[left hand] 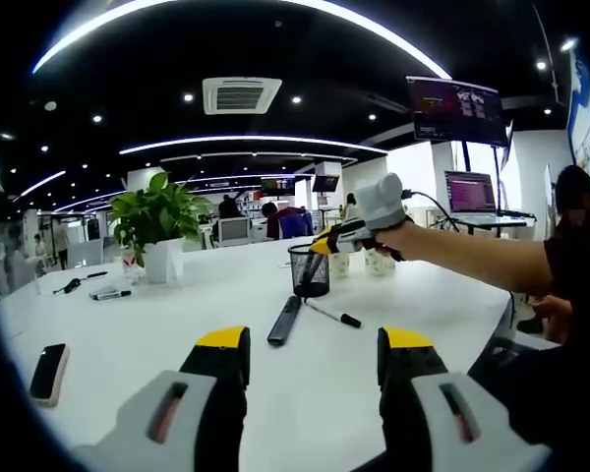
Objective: Place the scattered laser pointers and whiteboard markers into the pen holder and stack the scattered paper cups together
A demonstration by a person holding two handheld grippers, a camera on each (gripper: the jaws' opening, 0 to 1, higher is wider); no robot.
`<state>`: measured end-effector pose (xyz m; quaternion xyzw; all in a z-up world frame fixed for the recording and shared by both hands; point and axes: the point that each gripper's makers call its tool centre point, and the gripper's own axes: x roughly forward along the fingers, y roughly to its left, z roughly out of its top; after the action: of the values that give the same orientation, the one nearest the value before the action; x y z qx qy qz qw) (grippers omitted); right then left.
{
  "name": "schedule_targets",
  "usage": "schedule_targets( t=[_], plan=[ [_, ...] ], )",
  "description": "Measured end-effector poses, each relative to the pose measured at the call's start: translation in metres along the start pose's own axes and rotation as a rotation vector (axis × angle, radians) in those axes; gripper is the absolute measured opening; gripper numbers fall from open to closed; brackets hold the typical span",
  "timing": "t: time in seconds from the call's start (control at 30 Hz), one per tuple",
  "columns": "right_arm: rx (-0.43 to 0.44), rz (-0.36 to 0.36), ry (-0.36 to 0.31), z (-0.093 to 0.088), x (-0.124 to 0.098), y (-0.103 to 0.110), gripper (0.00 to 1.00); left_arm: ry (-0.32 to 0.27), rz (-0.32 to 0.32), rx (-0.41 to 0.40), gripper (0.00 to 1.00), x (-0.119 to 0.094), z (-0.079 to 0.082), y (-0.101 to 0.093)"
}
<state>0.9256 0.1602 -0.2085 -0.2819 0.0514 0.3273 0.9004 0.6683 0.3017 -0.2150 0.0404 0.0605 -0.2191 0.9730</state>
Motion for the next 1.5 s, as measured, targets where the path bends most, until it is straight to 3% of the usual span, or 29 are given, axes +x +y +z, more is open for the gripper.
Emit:
schedule_targets(
  t=[0.43, 0.6, 0.77, 0.97, 1.03, 1.23, 1.5],
  plan=[
    [-0.008, -0.017, 0.004, 0.002, -0.015, -0.001, 0.17, 0.003, -0.002, 0.002, 0.53, 0.0, -0.001, -0.001],
    [0.05, -0.044, -0.066, 0.014, -0.029, -0.008, 0.19, -0.034, -0.002, -0.048, 0.53, 0.0, 0.005, 0.001],
    [0.129, -0.043, -0.093, 0.021, -0.039, -0.013, 0.22, -0.025, 0.004, -0.029, 0.53, -0.001, 0.004, 0.001],
    [0.227, -0.021, -0.146, 0.032, -0.053, -0.014, 0.31, -0.015, 0.0, -0.017, 0.53, 0.0, 0.003, 0.0],
    [0.286, 0.003, -0.2, 0.042, -0.063, -0.012, 0.39, -0.013, -0.003, -0.017, 0.53, 0.0, 0.002, -0.001],
    [0.335, 0.004, -0.235, 0.055, -0.085, -0.011, 0.56, -0.007, -0.005, -0.004, 0.54, 0.0, 0.002, -0.002],
    [0.348, 0.014, -0.268, 0.065, -0.107, -0.008, 0.57, -0.002, -0.011, -0.001, 0.54, 0.0, 0.001, -0.004]
  ],
)
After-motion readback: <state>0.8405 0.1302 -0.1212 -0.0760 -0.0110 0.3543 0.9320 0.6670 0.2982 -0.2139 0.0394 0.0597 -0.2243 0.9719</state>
